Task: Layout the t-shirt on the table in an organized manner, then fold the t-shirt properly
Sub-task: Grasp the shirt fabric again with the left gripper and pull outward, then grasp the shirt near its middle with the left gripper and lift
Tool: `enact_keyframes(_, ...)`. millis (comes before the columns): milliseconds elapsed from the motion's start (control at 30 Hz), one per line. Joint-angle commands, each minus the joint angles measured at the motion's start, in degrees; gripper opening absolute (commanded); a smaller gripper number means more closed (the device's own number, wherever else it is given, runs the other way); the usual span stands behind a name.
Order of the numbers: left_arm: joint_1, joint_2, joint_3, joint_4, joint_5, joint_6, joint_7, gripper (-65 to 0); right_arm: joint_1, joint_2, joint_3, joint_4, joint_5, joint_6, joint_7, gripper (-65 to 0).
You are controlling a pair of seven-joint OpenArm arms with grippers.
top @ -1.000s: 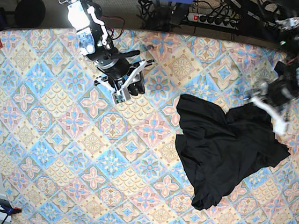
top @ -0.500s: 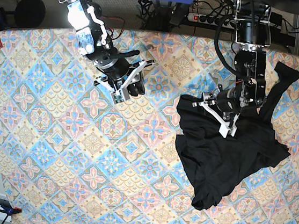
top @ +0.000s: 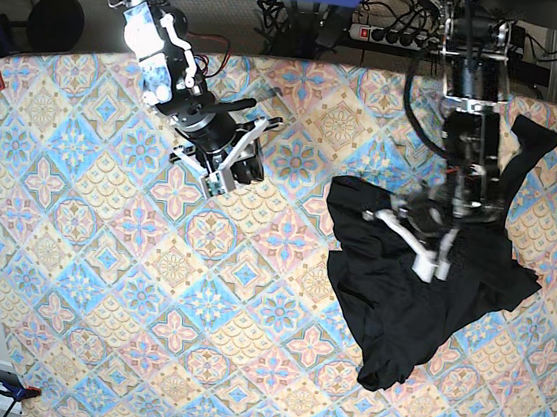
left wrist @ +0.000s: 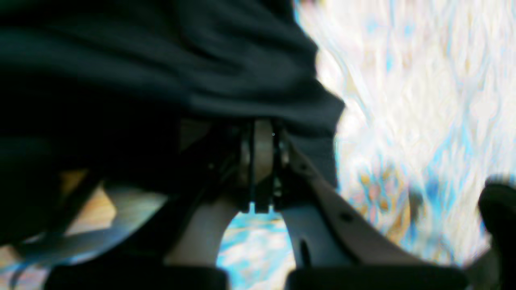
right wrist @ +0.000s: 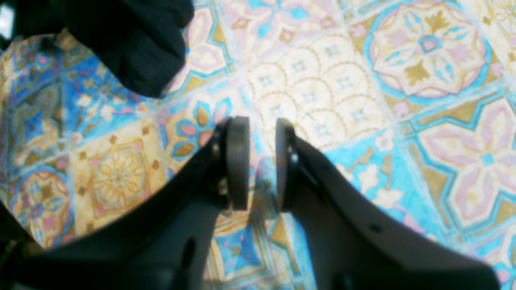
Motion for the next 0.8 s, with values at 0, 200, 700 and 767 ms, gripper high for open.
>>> enact_keyframes(0, -1.1, -1.2, -2.0, 3.2, -1.8, -0.4, -1.0, -65.0, 0.7, 0.1, 0.2, 0.9, 0.0, 0.3, 1.3, -53.8)
enact_keyframes(200, 3.7, -10.7, -16.5, 13.6, -10.6, -0.4, 0.3, -65.0, 0.8, 0.1, 0.2, 0.0, 0.0, 0.3, 1.3, -53.8)
enact_keyframes(700, 12.4, -17.1, -23.3, 8.3, -24.1, -0.5, 0.2, -61.4, 4.2, 0.0, -2.9, -3.9, 0.0, 0.3, 1.3, -53.8)
enact_keyframes(767, 12.4, -14.4, -20.4, 8.3, -24.0, -0.4, 0.2, -58.2, 4.2, 0.0, -2.9, -3.6, 0.0, 0.3, 1.3, -53.8)
